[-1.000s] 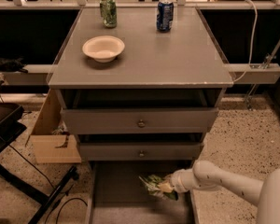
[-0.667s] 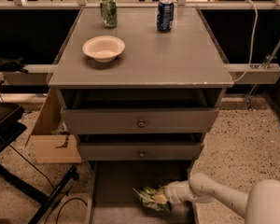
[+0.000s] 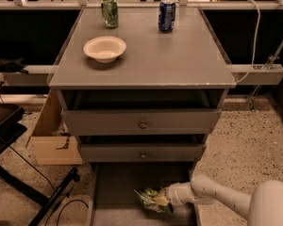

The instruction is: Place green jalapeno chip bag into bottom drawer

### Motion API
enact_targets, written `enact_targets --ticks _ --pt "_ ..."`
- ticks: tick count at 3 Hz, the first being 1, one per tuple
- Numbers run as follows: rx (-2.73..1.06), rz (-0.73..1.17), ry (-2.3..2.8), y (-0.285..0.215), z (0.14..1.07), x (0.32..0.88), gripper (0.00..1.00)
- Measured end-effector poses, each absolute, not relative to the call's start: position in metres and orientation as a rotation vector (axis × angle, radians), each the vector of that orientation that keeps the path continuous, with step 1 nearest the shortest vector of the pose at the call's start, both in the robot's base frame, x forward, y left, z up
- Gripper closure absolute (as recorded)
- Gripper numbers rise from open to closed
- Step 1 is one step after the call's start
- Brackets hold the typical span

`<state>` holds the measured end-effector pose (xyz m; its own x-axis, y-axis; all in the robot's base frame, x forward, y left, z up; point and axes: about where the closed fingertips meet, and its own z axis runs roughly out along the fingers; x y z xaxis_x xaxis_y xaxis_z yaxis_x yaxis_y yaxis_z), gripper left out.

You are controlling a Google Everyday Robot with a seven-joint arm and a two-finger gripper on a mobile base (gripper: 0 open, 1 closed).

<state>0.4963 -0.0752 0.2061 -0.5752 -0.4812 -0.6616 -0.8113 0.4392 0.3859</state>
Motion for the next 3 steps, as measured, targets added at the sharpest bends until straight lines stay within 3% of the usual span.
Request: enact_targets --ticks 1,2,3 --pt "-1.088 0.963 2.236 -0.0751 0.2061 0.4962 0.19" --pt "-1.088 0.964 2.236 -0.0751 0.2061 0.4962 0.0" --pt "-1.088 0.964 2.236 -0.0751 0.2061 0.4962 0.0"
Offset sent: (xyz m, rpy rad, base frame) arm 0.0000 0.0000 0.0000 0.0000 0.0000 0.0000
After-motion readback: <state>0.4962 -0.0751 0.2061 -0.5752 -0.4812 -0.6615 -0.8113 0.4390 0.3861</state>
